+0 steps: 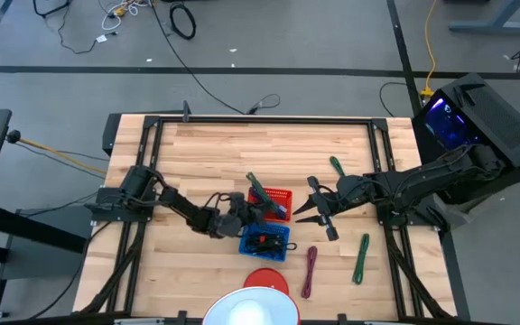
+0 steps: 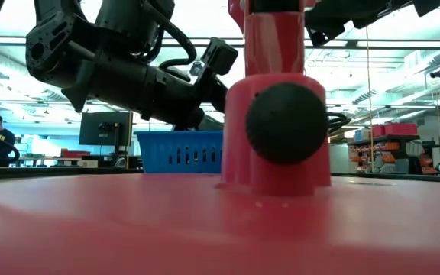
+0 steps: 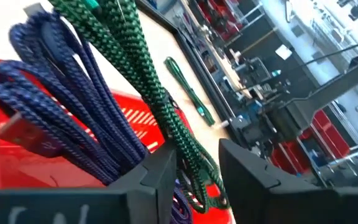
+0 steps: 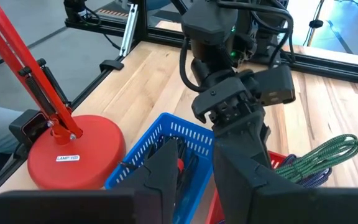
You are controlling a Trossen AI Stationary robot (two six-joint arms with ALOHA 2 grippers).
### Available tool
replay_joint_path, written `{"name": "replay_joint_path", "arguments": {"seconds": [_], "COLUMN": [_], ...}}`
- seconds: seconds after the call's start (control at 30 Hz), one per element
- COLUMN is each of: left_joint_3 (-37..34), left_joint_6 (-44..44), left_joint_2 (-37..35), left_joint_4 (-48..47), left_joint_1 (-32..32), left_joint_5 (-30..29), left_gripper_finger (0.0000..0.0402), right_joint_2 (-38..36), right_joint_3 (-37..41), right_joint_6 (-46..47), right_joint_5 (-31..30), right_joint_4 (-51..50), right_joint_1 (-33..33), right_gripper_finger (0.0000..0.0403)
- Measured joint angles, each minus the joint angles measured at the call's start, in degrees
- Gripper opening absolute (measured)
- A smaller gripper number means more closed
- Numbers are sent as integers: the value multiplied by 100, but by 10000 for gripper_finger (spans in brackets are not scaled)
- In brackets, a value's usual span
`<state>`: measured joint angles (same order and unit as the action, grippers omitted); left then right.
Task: Pick & Place USB Port
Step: Put the large green USB cable into the red bin
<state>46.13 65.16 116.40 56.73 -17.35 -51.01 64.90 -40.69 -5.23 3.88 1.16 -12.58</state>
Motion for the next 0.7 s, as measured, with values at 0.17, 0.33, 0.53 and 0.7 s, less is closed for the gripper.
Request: {"name": "replay_joint_path", "arguments": {"seconds": [0.17,0.33,0.53,0.7], "left_joint_3": [0,0,0,-2], "left_joint_6": [-145,-198,-178,-466], "left_joint_2": [-9,-15,-28,-27], "left_joint_4": [37,68,195,686], "left_joint_1": [26,27,27,27], "left_joint_5": [136,266,474,575], "left_gripper_finger": [149,173,191,192], "right_joint_2": [0,0,0,0], "right_joint_3": [0,0,0,0], "right_joint_6": [0,-2,-2,-2], "right_joint_5": [1,0,0,0], "right_joint_4": [-17,-82,-86,-89], "right_joint_1": [-1,-2,0,-2], "right_gripper_finger": [102,102,102,102]}}
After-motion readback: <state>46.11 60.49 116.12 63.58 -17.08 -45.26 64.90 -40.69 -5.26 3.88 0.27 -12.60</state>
